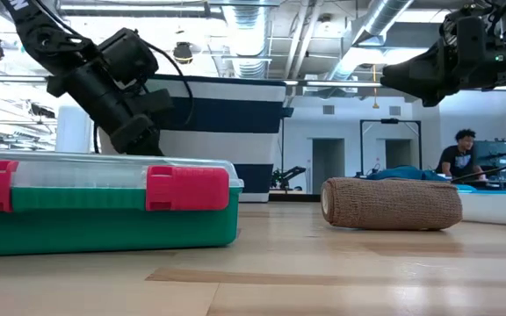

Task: Pick & place medical supplies in basket/bin
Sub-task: Put the red pill bottle into blue bin

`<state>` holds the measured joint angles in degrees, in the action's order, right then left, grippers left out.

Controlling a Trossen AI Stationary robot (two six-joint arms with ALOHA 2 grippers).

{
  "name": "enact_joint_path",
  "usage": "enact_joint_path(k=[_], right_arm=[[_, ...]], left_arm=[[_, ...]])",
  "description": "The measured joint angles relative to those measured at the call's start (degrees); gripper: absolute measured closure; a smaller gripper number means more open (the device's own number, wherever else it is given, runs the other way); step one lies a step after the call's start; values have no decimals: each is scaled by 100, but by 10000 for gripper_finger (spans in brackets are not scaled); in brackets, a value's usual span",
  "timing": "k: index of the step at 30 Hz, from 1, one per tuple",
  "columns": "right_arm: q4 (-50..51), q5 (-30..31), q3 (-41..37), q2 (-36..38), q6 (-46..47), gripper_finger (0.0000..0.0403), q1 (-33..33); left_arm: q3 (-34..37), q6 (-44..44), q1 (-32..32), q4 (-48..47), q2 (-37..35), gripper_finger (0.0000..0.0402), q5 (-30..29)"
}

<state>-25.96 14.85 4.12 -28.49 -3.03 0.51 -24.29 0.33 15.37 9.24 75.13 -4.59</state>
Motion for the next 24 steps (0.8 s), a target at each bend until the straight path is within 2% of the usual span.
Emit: enact_joint_path(k=[3, 11, 24], right_arm=[[20, 0, 0, -1, 0, 228, 0], [20, 0, 0, 0, 4, 228, 0], [20, 0, 0, 0, 7, 228, 0]], left_arm=[[0, -54, 46, -194, 0, 242, 151], [2, -69, 48, -292, 0, 212, -320], [4, -265, 60, -459, 0, 207, -525]])
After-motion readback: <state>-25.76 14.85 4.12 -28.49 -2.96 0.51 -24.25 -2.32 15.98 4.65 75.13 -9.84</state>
